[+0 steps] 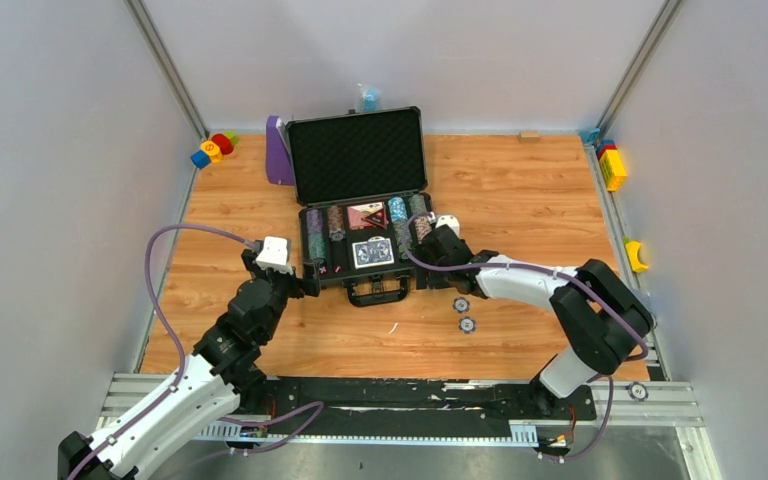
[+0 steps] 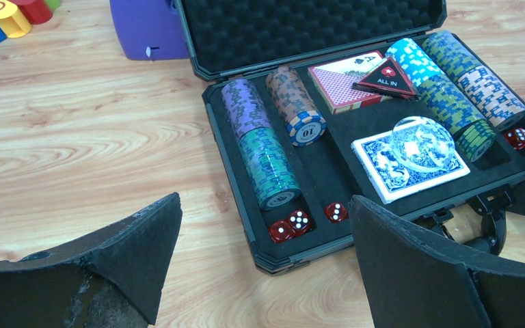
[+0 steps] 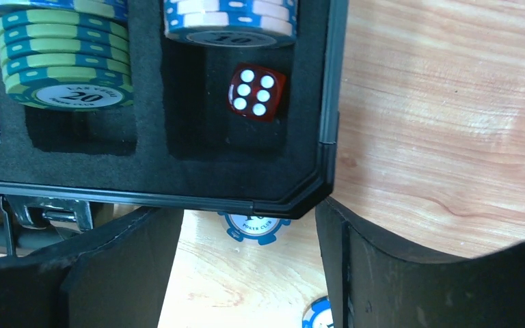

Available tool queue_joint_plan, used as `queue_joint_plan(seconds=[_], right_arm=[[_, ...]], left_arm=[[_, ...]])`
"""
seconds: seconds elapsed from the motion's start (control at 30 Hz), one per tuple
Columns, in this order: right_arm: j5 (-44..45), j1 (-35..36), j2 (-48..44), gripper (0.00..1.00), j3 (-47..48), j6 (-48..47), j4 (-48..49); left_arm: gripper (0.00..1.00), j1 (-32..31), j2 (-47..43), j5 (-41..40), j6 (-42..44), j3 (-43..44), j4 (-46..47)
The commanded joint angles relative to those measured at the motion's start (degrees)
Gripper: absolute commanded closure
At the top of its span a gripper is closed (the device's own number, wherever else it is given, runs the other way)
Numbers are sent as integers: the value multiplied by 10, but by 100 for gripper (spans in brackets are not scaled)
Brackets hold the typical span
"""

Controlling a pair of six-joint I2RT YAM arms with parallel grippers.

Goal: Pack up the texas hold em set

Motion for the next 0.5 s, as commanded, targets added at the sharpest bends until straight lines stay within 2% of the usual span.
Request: queue_joint_plan(seconds=[0.0,0.27,0.47], right_arm=[[42,17,27,30,21,-6,-28],[57,26,51,45,31,12,-67],[52,34,31,49,21,44,-113]], left_arm=[[0,-1,-2,-3,-11,-1,30],[0,-1,-3,-5,-12,-1,29],[0,-1,-3,-4,-12,-1,30]])
